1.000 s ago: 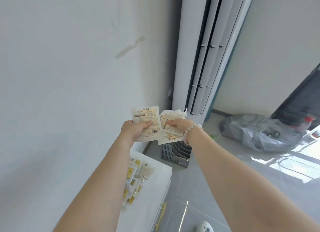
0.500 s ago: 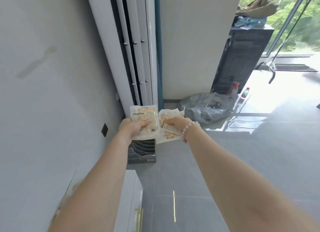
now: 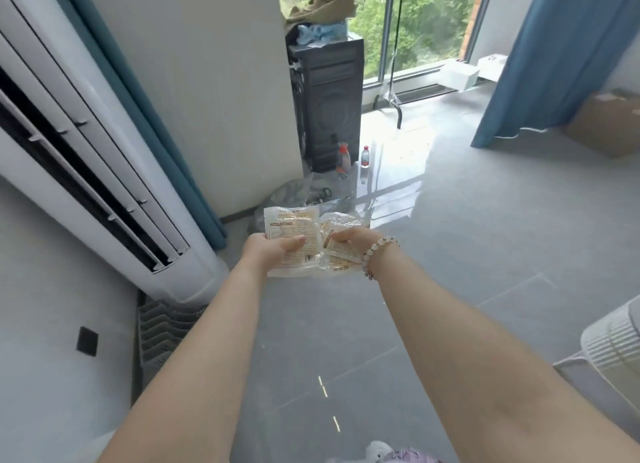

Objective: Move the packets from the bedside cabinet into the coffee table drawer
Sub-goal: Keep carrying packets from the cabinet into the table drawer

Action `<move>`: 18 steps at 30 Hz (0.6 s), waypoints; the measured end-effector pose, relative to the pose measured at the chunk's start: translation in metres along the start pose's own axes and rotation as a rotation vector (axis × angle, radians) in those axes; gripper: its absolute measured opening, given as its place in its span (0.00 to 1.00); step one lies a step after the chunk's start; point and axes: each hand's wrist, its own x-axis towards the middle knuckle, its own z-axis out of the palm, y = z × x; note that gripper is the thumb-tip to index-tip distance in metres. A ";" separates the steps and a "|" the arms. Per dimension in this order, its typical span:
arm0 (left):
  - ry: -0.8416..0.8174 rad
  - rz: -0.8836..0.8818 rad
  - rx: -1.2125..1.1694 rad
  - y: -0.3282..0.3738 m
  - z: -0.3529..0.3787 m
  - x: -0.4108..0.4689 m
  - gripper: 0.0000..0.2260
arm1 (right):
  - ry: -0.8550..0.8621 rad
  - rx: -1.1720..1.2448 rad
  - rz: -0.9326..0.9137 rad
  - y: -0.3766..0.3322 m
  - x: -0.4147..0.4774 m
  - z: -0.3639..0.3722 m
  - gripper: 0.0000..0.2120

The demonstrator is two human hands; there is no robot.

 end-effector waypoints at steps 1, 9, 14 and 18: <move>-0.017 0.004 0.011 0.005 0.017 0.002 0.13 | 0.025 0.025 0.012 0.004 0.015 -0.019 0.32; -0.184 0.015 0.116 0.020 0.144 0.013 0.11 | 0.195 0.232 -0.008 0.019 0.005 -0.137 0.24; -0.267 0.016 0.210 0.026 0.206 0.015 0.10 | 0.307 0.267 0.003 0.033 -0.003 -0.196 0.12; -0.351 0.025 0.277 0.030 0.247 0.017 0.09 | 0.354 0.394 0.002 0.043 -0.010 -0.229 0.02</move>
